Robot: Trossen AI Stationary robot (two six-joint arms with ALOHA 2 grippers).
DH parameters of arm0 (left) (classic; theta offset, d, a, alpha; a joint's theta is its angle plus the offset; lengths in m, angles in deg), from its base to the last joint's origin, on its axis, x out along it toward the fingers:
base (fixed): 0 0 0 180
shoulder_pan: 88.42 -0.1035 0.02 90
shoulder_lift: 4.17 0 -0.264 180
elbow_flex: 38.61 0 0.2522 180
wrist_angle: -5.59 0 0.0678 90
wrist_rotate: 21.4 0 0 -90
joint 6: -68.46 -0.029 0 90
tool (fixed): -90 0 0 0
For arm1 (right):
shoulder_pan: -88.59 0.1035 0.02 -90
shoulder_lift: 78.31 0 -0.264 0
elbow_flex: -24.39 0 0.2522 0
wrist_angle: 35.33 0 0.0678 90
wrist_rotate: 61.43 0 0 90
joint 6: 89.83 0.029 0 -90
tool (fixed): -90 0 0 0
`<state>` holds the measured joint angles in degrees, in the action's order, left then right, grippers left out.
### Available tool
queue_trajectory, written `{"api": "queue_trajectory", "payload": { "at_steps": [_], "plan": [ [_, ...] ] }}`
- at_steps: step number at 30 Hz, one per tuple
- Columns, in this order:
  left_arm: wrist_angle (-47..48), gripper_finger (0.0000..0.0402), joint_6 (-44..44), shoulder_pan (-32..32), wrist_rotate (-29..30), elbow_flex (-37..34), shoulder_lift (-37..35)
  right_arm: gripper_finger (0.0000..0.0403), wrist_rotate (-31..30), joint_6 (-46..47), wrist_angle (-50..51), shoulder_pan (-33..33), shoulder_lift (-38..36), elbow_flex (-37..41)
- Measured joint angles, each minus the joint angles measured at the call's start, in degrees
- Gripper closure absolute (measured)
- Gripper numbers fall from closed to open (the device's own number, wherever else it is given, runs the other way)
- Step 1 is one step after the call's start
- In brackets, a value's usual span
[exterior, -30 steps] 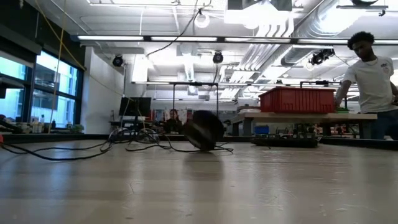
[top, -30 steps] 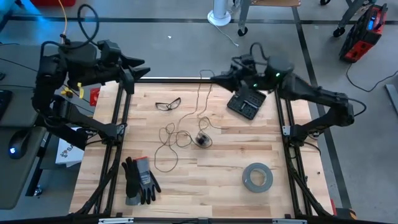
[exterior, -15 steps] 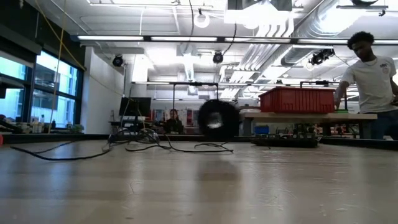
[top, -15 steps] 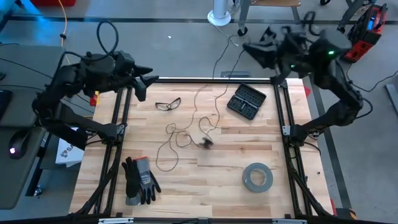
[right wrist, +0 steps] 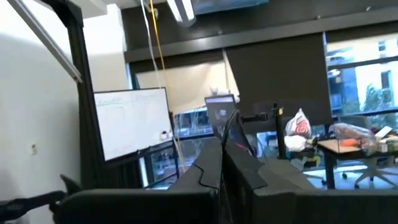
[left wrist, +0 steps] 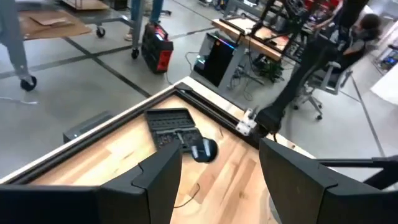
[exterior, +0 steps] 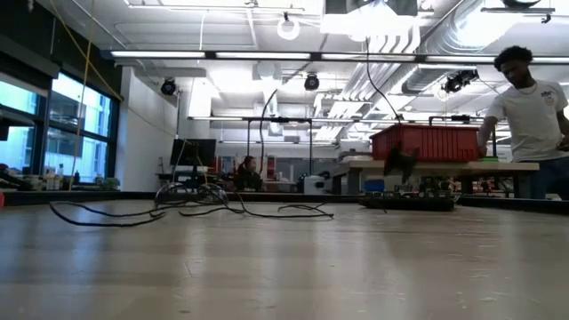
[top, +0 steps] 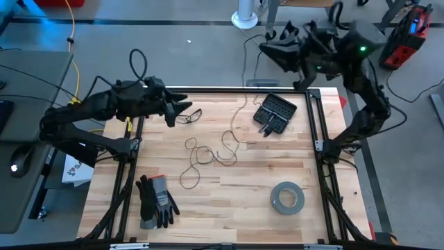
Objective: Coil cords
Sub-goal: Uncoil the black wire from the black spool
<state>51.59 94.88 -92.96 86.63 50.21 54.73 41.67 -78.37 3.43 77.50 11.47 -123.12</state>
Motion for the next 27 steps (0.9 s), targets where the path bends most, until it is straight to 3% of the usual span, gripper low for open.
{"api": "queue_trajectory", "payload": {
  "at_steps": [18, 21, 24, 27],
  "plan": [
    [1.5, 0.0192, -2.5, 0.3, 4.8, -1.2, -5.8, 0.0403, -4.3, 0.2, 5.4, 1.4, -0.7, -1.2],
    [2.1, 0.0192, -1.6, 0.3, 4.8, -1.2, -5.8, 0.0401, -7.3, 0.1, 6.1, 1.4, -0.7, -1.2],
    [3.1, 0.0192, -0.1, 0.3, 5.0, -1.2, -5.7, 0.0381, -7.7, -1.7, 7.3, 1.4, -0.8, -1.2],
    [3.6, 0.0192, 0.1, 0.3, 4.8, -1.2, -5.7, 0.0335, -7.7, -3.8, 8.4, 1.4, -1.1, -1.2]
  ]
}}
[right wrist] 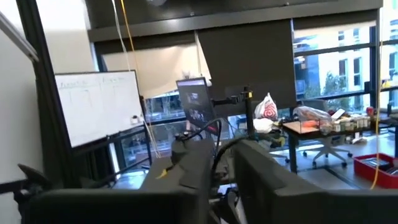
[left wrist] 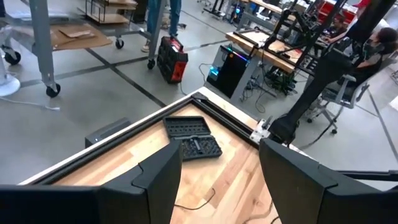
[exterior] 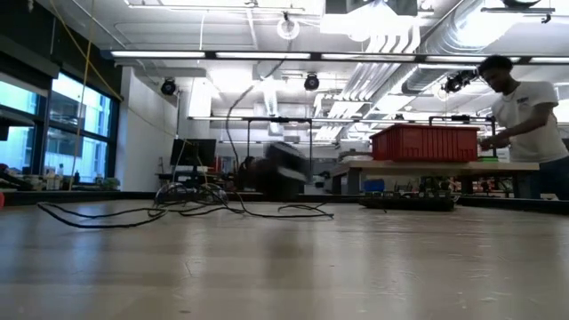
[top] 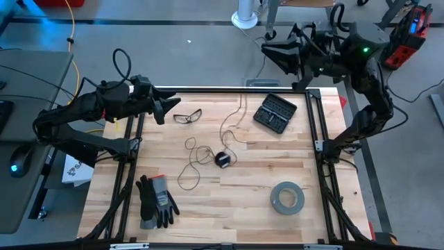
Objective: Coil cords
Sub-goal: Uncoil the black wire from the black spool
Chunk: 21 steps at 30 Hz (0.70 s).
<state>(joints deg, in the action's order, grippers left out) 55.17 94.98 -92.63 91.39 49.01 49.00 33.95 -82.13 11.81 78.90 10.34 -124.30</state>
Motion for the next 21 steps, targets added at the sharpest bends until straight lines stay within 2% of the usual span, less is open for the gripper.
{"api": "queue_trajectory", "payload": {
  "at_steps": [7, 11, 15, 21],
  "plan": [
    [0.6, 0.0192, 0.9, 0.0, 0.0, 0.0, 0.0, 0.0193, -2.7, -2.0, 1.1, 2.2, -1.8, 0.0],
    [0.2, 0.0192, 0.9, 0.0, 0.0, 0.0, 0.0, 0.0137, -5.2, -2.8, 1.2, 4.7, -3.1, 0.0],
    [-0.2, 0.0192, 0.9, 0.0, 0.2, 0.0, 0.0, 0.0116, -4.5, -0.9, 3.9, 6.5, -3.9, 0.0],
    [-1.5, 0.0192, 0.9, 0.0, 0.3, 0.0, 0.0, 0.0114, 9.1, 9.9, 18.1, 6.9, -2.8, 0.0]
  ]
}}
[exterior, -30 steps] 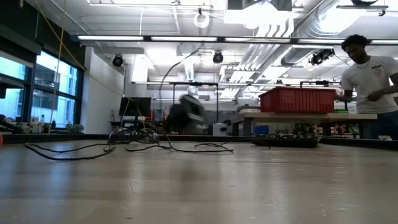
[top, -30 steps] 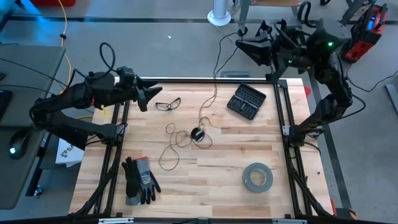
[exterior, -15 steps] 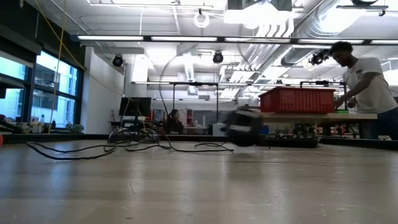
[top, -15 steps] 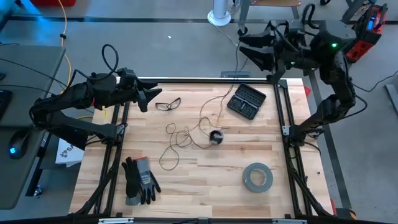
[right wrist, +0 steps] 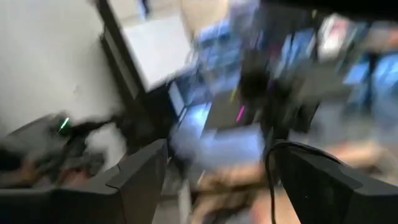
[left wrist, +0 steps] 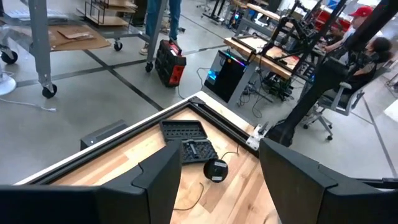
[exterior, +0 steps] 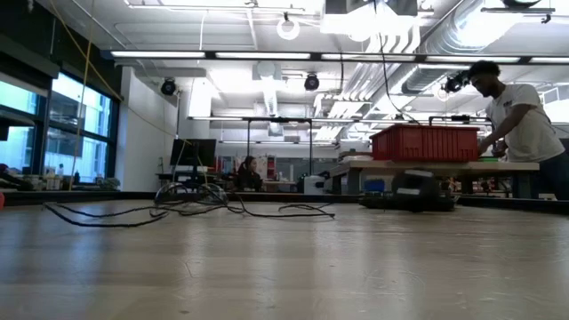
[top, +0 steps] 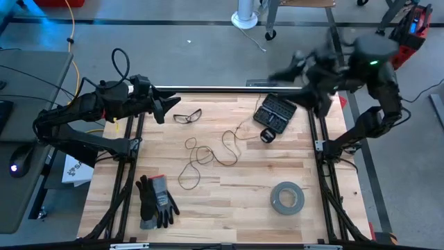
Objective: Coil cords
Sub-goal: Uncoil the black wire from the black spool, then coil the black wire on the black spool
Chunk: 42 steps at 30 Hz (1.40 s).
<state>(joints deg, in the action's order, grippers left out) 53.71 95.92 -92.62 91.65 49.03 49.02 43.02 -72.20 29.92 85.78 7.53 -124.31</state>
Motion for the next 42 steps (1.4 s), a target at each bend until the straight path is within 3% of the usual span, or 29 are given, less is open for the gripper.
{"api": "queue_trajectory", "payload": {
  "at_steps": [4, 6, 9, 13, 17, 22, 24, 30, 32, 37, 42],
  "plan": [
    [0.2, 0.0192, 0.8, 0.0, 0.0, 0.0, 0.0, 0.0114, 3.7, 7.4, 12.6, 0.9, 1.5, 0.0],
    [0.2, 0.0192, 0.9, 0.0, 0.0, 0.0, 0.0, 0.0114, 3.8, 10.4, 23.6, 1.7, 2.6, 0.0],
    [0.4, 0.0192, 0.9, 0.0, 0.0, 0.0, 0.0, 0.0114, 0.1, 13.9, 40.1, 3.8, 4.6, 1.7],
    [0.6, 0.0192, 0.4, 0.0, 0.0, 0.0, 0.0, 0.0114, -0.9, 19.7, 31.5, 6.5, 2.7, 15.3],
    [0.6, 0.0192, -0.5, 0.0, 0.2, 0.0, -0.2, 0.0114, -2.9, 24.7, 35.7, 7.7, 3.3, 26.8],
    [-1.1, 0.0192, -4.1, 0.0, 0.1, 0.0, -0.3, 0.0114, -2.0, 23.9, 28.4, 7.6, 3.8, 39.8],
    [-0.9, 0.0192, -6.3, 0.0, -0.3, 0.0, -0.4, 0.0114, -2.6, 25.3, 29.7, 7.6, 3.7, 44.7],
    [6.8, 0.0192, -7.4, 0.2, -4.6, -1.3, 0.5, 0.0115, -1.8, 32.2, 28.2, 8.7, 3.5, 62.1],
    [3.4, 0.0192, -4.0, 1.1, -5.9, -5.8, -0.4, 0.0115, 1.1, 35.7, 21.1, 9.8, 3.7, 67.4],
    [-15.0, 0.0192, 5.8, 5.6, -7.6, -25.2, -5.7, 0.0115, 5.5, 45.5, 2.2, 13.7, 3.7, 75.4],
    [-31.7, 0.0192, 16.3, 8.2, -4.3, -39.0, -13.6, 0.0115, 1.5, 44.3, 1.3, 17.1, 3.3, 74.1]
  ]
}}
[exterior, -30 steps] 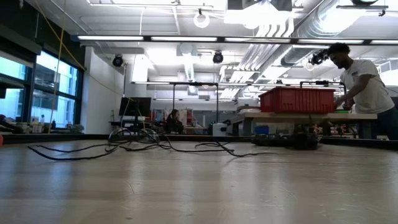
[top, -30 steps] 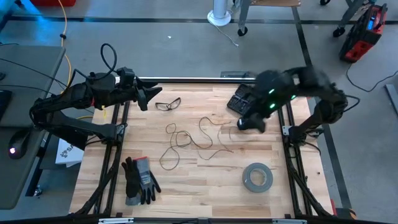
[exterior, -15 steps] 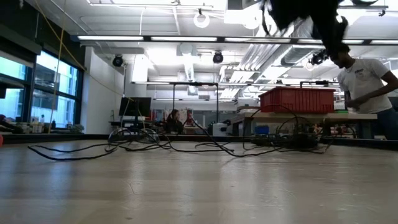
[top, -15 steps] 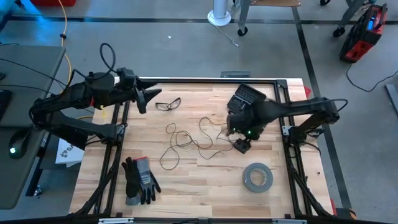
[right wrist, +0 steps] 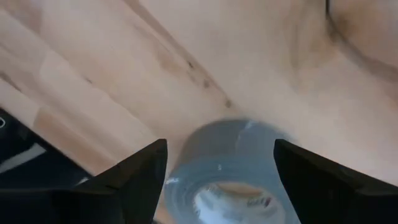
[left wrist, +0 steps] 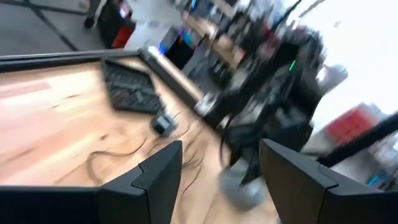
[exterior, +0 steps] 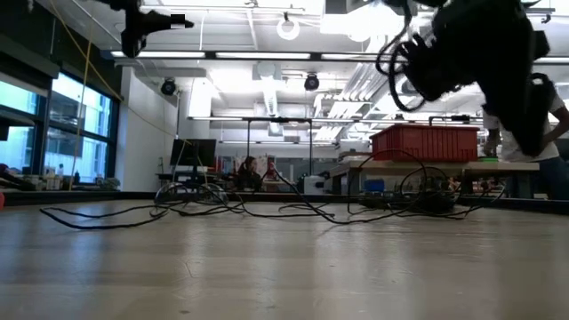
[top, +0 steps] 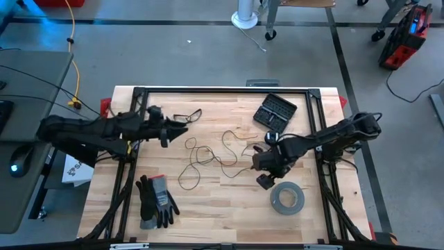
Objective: Coil cords
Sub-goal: Coil the black wire on the black spool
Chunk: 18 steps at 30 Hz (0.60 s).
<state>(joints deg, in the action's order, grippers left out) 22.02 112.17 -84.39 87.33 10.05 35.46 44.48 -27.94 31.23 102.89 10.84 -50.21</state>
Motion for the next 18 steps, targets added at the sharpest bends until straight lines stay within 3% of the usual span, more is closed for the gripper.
{"api": "queue_trajectory", "payload": {
  "at_steps": [3, 7, 13, 18],
  "plan": [
    [-5.4, 0.0192, 0.6, 0.2, 6.3, -3.9, -3.3, 0.0115, -5.3, -1.4, 4.3, 0.1, -2.2, -1.0],
    [-5.2, 0.0192, -0.3, -1.5, 13.1, -4.9, -4.8, 0.0115, -13.5, -1.6, 11.4, -0.3, -7.7, -1.0],
    [-5.6, 0.0192, 2.4, -4.5, 12.4, -4.9, -1.7, 0.0115, -21.6, -1.7, 19.6, -3.3, -19.4, 1.7],
    [-9.4, 0.0192, 7.3, -5.6, 9.3, -4.9, 3.9, 0.0115, -22.5, 3.9, 12.2, -8.2, -28.7, 8.6]
  ]
}}
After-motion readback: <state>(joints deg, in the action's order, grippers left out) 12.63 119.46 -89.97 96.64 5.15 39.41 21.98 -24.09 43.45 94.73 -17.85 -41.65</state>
